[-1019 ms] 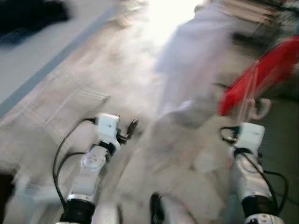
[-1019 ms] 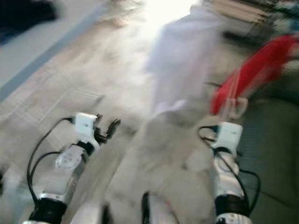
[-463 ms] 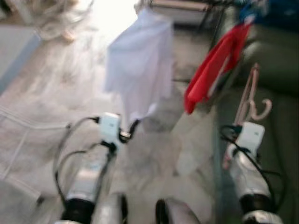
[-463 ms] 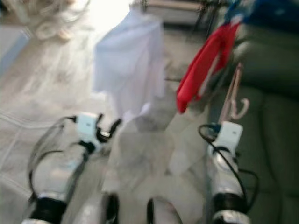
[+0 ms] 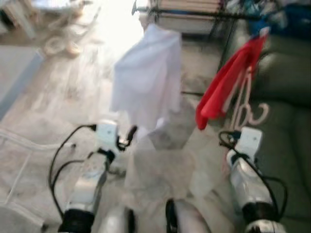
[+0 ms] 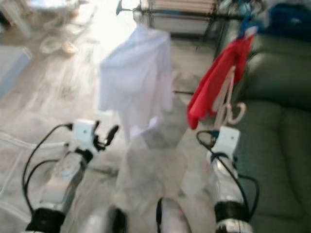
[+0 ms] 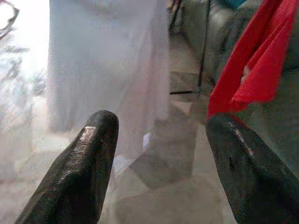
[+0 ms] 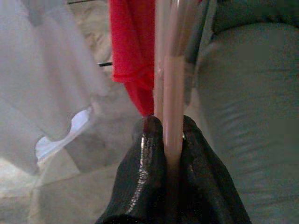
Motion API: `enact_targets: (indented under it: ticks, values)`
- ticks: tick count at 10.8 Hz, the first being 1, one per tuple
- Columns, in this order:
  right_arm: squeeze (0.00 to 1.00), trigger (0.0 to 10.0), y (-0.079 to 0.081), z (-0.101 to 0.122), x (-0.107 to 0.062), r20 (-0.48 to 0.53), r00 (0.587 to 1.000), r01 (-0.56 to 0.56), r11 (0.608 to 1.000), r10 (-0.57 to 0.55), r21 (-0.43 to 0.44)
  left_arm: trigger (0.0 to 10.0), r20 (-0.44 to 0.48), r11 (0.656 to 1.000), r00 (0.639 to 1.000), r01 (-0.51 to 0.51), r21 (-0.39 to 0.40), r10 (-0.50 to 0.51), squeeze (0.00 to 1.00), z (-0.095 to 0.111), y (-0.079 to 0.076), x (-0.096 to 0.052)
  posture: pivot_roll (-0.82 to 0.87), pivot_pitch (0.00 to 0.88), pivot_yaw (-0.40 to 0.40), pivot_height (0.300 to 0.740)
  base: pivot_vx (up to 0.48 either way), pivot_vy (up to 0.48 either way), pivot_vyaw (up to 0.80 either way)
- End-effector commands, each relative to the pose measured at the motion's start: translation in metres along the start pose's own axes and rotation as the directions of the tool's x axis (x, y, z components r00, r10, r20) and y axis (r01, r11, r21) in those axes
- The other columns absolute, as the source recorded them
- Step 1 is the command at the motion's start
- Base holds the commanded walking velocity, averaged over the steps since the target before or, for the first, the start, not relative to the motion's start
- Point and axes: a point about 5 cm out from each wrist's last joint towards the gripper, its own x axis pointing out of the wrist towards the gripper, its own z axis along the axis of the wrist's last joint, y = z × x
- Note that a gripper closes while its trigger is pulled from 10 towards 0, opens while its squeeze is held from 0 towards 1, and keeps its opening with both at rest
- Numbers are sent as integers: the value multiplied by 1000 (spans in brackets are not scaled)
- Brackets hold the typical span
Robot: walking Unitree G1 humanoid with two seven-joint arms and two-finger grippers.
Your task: Hang hanger
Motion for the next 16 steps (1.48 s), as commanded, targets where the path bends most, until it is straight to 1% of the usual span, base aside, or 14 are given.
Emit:
enact_targets:
  ticks: [1,3,5,6,8,9,10,11,12,13,15,16]
  values:
    - [0,10000,10,-7,-2,-38,999,-37,999,37,7,10000,-8,1000,1000,-24,19,24,0,-2,9,-5,18,175,-19,740,304,371,0]
    - [0,10000,14,-12,-3,-59,995,-77,997,79,25,10000,-11,1000,1000,-23,16,23,0,-4,9,-7,23,176,-16,740,307,369,0]
    - [0,10000,18,-11,-3,-56,994,-91,996,91,-1,10000,-6,1000,1000,3,-2,-3,0,-6,2,-10,22,176,-17,740,358,319,0]
    - [0,10000,19,-8,-1,-50,995,-85,996,85,-2,10000,4,1000,1000,21,1,-21,0,-5,-2,-10,23,175,-21,740,428,0,0]
    - [0,10000,18,2,3,-17,997,-69,998,69,-1,10000,7,1000,1000,29,-2,-29,0,-4,-3,-9,22,175,-23,740,428,0,0]
    - [0,10000,16,10,7,12,998,-55,998,55,-2,10000,8,999,999,32,-2,-32,0,-3,-3,-8,23,175,-22,740,439,0,0]
    - [0,10000,14,15,10,34,999,-40,999,40,-4,10000,10,999,999,36,-3,-36,0,-3,-4,-8,25,173,-23,740,439,0,0]
    - [0,10000,4,27,14,85,996,25,1000,-24,-15,10000,17,999,999,51,-4,-51,0,-2,-7,-8,26,173,-24,740,480,0,0]
    - [0,10000,-4,31,16,92,993,78,997,-75,-25,10000,16,999,999,52,-6,-52,0,-3,-7,-8,26,173,-25,740,480,0,0]
    - [0,10000,-10,36,18,101,990,103,995,-101,-13,10000,15,998,998,59,-7,-59,0,-3,-9,-9,23,174,-24,740,480,0,0]
    - [0,10000,-13,44,21,125,987,106,994,-104,-10,10000,14,998,998,63,-6,-63,0,-3,-10,-8,22,175,-25,740,480,0,0]
    - [0,10000,-13,46,23,117,988,98,995,-98,-1,10000,14,998,998,62,-6,-62,0,-3,-10,-8,22,177,-24,740,480,0,0]
